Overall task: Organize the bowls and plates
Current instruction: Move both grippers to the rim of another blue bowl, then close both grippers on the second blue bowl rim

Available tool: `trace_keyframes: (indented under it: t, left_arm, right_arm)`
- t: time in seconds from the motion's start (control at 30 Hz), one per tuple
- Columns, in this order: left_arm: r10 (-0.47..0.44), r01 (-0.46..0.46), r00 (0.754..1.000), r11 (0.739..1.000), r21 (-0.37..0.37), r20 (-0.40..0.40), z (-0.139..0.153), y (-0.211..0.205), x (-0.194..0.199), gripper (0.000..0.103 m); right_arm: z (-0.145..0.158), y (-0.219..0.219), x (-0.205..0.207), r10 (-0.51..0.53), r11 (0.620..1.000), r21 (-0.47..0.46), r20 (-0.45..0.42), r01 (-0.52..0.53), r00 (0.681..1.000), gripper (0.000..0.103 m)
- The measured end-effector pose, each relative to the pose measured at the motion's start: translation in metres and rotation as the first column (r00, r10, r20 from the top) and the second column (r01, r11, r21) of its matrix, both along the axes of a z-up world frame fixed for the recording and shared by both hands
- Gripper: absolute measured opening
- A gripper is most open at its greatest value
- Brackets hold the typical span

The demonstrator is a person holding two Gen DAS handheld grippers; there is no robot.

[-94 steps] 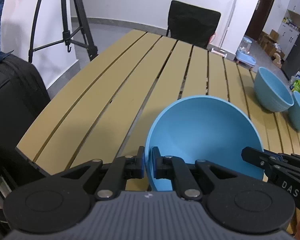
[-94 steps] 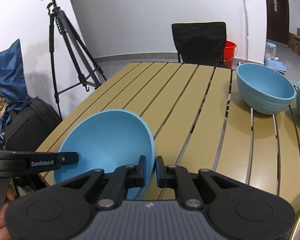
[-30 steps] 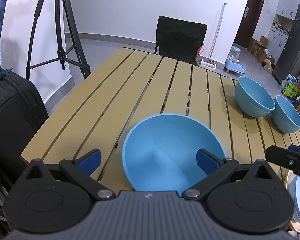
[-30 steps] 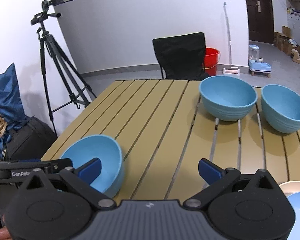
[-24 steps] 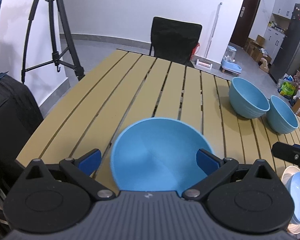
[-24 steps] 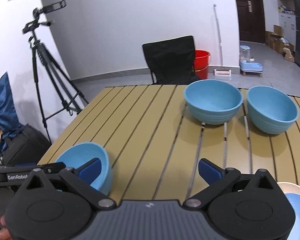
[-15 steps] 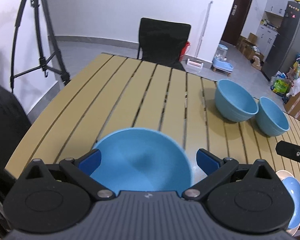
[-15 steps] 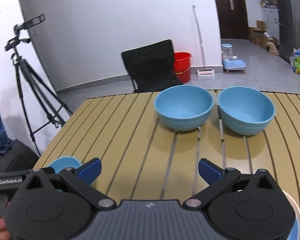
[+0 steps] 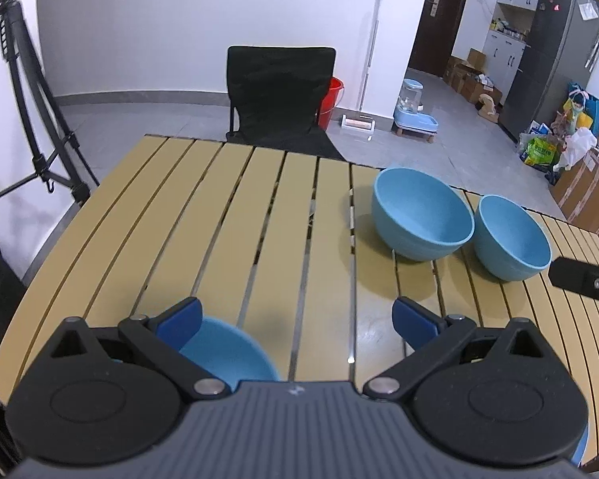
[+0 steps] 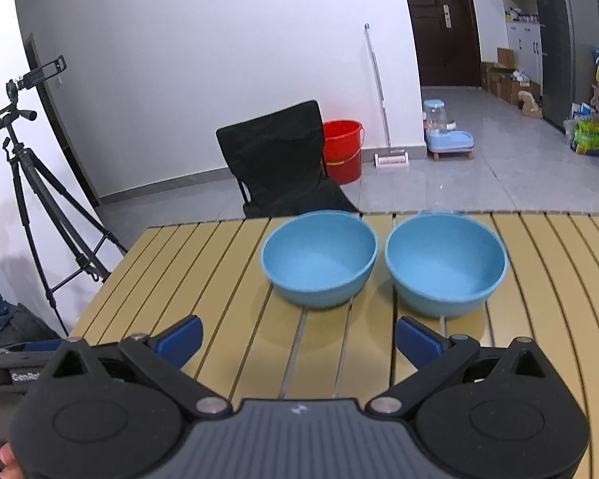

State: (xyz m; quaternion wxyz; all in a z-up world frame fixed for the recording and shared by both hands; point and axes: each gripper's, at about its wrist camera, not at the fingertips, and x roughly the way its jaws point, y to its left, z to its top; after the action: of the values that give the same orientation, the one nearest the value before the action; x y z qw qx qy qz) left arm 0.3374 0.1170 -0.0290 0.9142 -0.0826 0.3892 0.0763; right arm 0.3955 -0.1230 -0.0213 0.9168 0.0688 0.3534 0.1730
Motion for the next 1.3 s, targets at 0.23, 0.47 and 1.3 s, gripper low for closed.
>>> trace_keyframes:
  t: [0.23, 0.47, 1.3]
  left_arm:
    - [-0.004, 0.005, 1.000, 1.000, 0.026, -0.014, 0.010, -0.021, 0.034, 0.103]
    - [0.037, -0.037, 0.998, 0.999, 0.017, -0.048, 0.012, -0.035, 0.069, 0.103]
    - [0.301, -0.320, 0.926, 0.946, -0.048, -0.228, -0.042, -0.039, 0.172, 0.103]
  right_arm:
    - [0.014, -0.005, 0.027, -0.009, 1.000, -0.026, 0.021, 0.010, 1.000, 0.103]
    - [0.019, -0.004, 0.062, -0.013, 0.999, -0.046, 0.016, 0.014, 1.000, 0.103]
    - [-0.040, 0.011, 0.204, 0.041, 0.985, -0.161, -0.123, -0.061, 0.992, 0.089]
